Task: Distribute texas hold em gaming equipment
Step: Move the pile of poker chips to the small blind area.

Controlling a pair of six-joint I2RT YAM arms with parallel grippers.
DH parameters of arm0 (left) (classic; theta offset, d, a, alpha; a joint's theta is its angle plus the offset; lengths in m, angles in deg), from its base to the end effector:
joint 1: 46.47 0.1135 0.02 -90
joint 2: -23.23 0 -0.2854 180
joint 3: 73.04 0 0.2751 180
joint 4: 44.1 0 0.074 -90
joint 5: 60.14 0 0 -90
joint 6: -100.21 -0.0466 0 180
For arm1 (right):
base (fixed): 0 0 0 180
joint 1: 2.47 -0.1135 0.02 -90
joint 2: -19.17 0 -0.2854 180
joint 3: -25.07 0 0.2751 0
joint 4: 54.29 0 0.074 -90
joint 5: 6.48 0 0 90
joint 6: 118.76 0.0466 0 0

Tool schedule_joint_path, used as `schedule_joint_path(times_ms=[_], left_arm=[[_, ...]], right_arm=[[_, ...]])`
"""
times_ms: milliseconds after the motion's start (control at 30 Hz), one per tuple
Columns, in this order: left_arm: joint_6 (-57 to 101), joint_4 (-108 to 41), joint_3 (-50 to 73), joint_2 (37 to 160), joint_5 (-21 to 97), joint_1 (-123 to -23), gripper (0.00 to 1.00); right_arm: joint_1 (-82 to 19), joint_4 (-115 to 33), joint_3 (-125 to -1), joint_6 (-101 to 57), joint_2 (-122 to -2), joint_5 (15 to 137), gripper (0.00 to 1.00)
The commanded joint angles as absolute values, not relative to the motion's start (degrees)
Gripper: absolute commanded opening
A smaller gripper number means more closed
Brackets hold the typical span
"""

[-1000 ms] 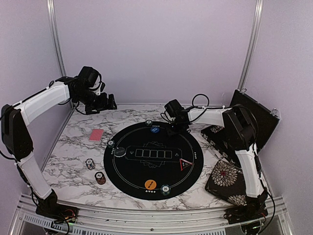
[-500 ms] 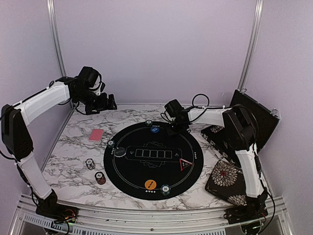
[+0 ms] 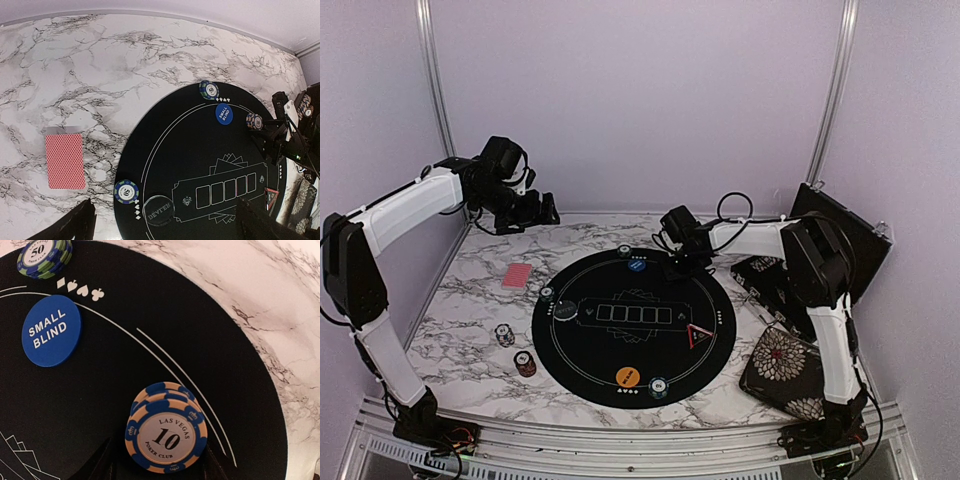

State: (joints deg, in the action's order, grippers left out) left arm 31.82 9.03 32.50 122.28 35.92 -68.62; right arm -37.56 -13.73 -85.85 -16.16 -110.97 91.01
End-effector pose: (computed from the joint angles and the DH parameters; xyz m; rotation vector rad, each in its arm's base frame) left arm 0.3879 -0.1632 0.3389 0.0627 2.4339 -0.4802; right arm 0.4325 0.2964 0.1373 -0.4628 2.5639 0.1284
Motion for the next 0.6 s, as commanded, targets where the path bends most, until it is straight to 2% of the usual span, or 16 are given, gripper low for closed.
schedule_joint_path(times_ms=[0,567], left_arm=[[31.22,8.30,32.18,122.46,36.64,-68.37,0.99],[31.41,8.21,32.28,122.55,36.75,-68.35,0.99]], right_arm=[[-37.27,-12.81,-84.89,-15.33,-110.02,90.02,0.51],[-35.88,-13.71,-84.13,-15.49,-111.17,90.28,0.37]])
